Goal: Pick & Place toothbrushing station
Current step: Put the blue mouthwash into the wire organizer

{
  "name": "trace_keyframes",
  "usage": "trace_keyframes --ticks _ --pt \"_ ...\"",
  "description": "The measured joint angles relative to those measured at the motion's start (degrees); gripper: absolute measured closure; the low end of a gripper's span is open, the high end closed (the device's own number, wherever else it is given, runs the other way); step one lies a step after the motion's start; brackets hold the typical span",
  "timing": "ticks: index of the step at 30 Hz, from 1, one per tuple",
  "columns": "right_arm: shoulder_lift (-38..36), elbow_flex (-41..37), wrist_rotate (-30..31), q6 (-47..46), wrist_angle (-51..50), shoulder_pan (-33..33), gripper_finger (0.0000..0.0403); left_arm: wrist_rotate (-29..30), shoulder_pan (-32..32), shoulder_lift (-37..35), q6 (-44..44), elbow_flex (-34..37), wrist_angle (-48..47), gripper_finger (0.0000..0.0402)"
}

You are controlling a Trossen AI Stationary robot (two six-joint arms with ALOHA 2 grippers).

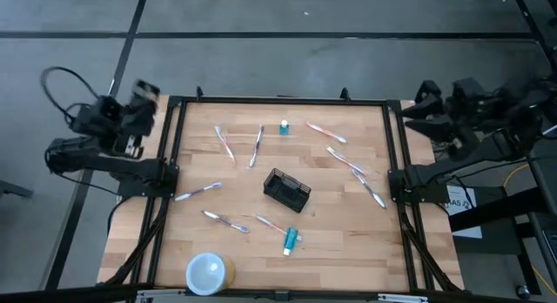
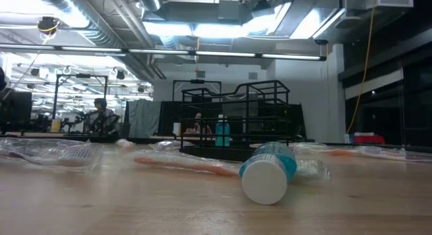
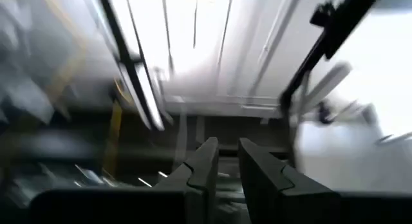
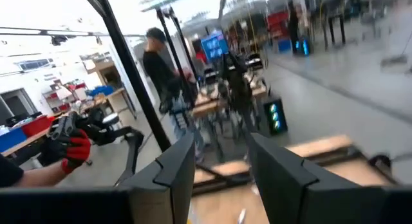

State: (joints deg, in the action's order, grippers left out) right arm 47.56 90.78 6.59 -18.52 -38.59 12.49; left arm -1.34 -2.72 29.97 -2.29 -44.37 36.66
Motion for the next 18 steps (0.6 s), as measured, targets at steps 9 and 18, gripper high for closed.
trace_keyframes --ticks 9,18 --pt "1.74 0.04 -10.23 1.40 7.48 -0.02 0.0252 -1.47 -0.03 11.72 3.66 -19.08 -13.77 0.0343" --pt "5.20 0.00 -18.54 1.00 17.82 -0.01 0.0252 -15.89 0.00 17.32 -2.57 -25.92 -20.33 0.0335"
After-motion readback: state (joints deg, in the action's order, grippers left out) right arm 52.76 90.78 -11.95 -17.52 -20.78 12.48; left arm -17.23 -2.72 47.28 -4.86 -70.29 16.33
